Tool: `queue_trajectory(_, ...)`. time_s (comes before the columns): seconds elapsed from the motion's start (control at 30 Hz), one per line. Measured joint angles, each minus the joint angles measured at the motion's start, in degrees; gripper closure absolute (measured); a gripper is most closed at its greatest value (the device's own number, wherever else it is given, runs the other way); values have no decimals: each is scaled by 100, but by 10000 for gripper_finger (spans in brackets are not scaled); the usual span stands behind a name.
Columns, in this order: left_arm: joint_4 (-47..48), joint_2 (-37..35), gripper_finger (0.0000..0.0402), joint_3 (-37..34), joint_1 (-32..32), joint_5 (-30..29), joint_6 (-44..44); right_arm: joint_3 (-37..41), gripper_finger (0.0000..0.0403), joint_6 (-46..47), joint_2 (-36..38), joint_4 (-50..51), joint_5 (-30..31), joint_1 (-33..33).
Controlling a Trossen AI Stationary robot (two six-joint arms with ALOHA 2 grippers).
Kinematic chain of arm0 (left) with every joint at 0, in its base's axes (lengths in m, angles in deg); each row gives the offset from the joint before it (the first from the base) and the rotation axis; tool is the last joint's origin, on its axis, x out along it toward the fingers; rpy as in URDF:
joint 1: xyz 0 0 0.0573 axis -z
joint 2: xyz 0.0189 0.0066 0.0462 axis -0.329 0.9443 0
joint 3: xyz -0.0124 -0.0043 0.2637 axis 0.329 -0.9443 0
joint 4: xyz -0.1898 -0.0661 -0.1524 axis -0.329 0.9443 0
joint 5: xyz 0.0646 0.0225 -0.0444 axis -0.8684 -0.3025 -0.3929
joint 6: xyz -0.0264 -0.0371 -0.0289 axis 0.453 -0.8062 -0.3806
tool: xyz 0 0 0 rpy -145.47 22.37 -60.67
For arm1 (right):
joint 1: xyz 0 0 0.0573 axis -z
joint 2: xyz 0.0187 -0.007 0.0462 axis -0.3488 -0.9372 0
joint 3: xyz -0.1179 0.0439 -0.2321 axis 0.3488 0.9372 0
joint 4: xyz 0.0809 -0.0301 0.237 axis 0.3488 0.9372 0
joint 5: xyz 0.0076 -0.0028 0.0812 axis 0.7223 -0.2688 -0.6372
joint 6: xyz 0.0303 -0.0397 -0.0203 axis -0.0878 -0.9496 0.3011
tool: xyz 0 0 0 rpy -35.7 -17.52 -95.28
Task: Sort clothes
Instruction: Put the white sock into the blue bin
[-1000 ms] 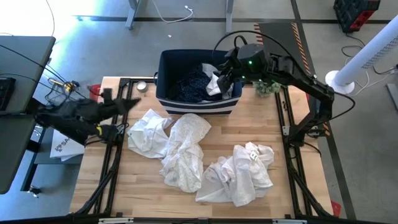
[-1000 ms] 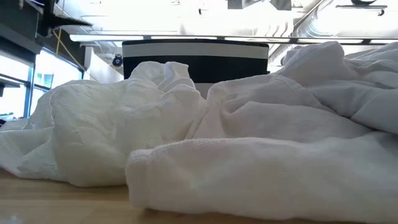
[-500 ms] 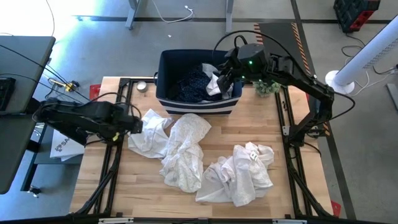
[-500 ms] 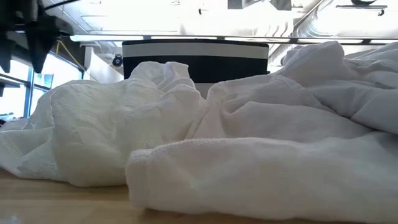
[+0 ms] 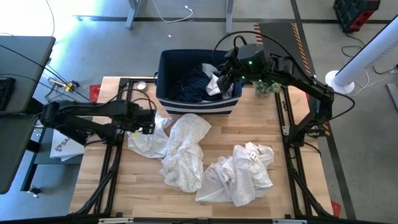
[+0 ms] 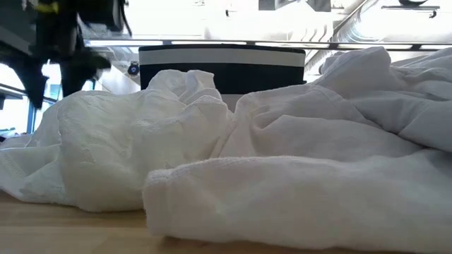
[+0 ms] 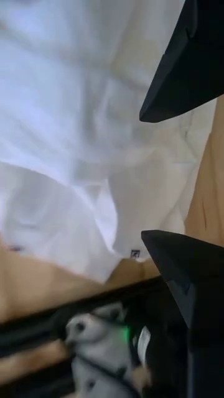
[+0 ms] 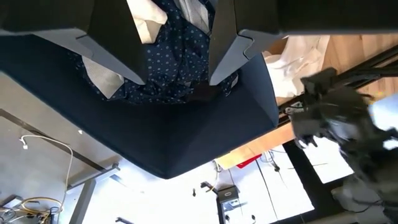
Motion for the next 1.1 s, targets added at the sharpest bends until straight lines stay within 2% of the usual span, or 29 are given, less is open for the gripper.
queue_trajectory(0.1,-574,98,106,-625,-262,472,204,0,234,-3,0,-1,-65,0)
queue_trajectory(0.17,-878,218,109,-817,-359,575,393,0,234,-3,0,-1,-130,0)
queue_trajectory(0.3,-1178,515,145,-1019,-554,721,821,0,234,-5,-2,1,-156,0)
queue_trajectory(0.4,-1217,718,207,-1124,-665,743,1111,0,234,-8,0,-1,-167,0)
queue_trajectory(0.5,-1166,870,289,-1140,-763,716,1430,0,234,-27,-1,-3,-167,0)
queue_trajectory(0.6,-820,828,375,-862,-780,680,1665,0,234,-27,-1,-1,-167,0)
queue_trajectory(0.63,-675,750,387,-711,-761,649,1715,0,234,-27,-2,-1,-167,0)
queue_trajectory(0.77,474,402,387,382,-618,454,1798,0,234,-16,-2,-3,-167,0)
queue_trajectory(0.9,1730,63,397,2151,-530,508,1898,0,234,-36,-2,-9,-165,0)
queue_trajectory(1.03,1099,-305,396,4121,-506,492,1902,2,234,-181,-2,-177,-132,3)
queue_trajectory(1.1,466,-406,398,4967,-547,135,1751,0,234,-300,-2,-348,-60,7)
